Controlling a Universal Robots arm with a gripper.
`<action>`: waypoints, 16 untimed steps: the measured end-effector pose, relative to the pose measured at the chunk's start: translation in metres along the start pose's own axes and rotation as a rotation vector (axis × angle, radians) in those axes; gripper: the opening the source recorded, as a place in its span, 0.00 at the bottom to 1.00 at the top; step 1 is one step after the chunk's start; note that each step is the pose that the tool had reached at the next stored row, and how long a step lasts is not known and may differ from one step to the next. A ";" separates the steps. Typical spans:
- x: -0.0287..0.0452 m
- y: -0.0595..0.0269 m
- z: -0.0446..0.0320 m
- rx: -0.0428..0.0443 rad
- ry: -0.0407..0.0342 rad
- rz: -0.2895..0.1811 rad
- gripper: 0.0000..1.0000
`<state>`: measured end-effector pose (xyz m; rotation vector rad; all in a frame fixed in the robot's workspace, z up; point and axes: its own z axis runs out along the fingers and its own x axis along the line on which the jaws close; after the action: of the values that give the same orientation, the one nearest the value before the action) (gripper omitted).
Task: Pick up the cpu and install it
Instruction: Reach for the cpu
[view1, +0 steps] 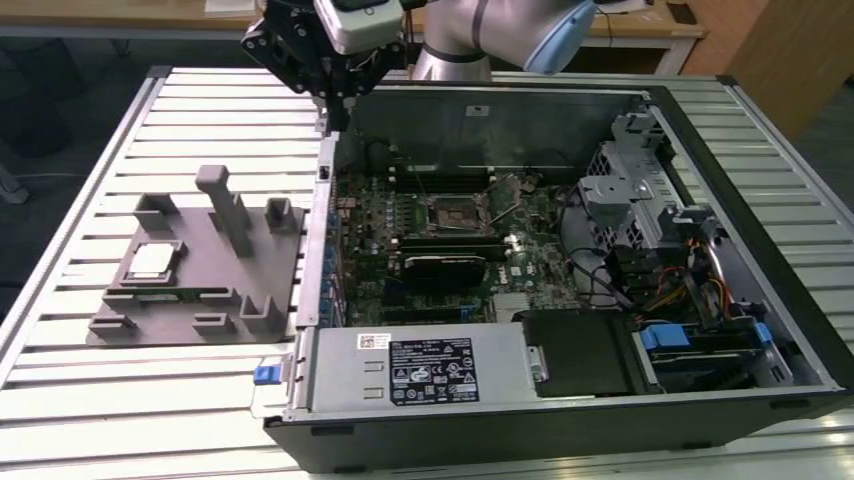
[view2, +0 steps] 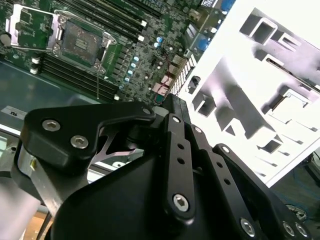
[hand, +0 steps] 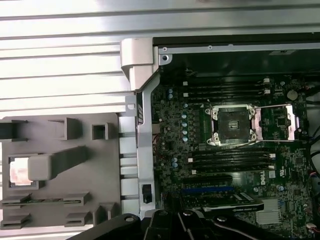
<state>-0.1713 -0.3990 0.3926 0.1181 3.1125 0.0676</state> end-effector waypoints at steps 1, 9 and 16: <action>0.0019 -0.0001 0.0000 0.0000 0.0000 0.000 0.11; 0.0186 -0.0014 0.0000 0.0000 0.0000 0.000 0.11; 0.0349 -0.0026 -0.0003 0.0001 0.0000 0.000 0.11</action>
<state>-0.2063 -0.3989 0.3919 0.1181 3.1125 0.0675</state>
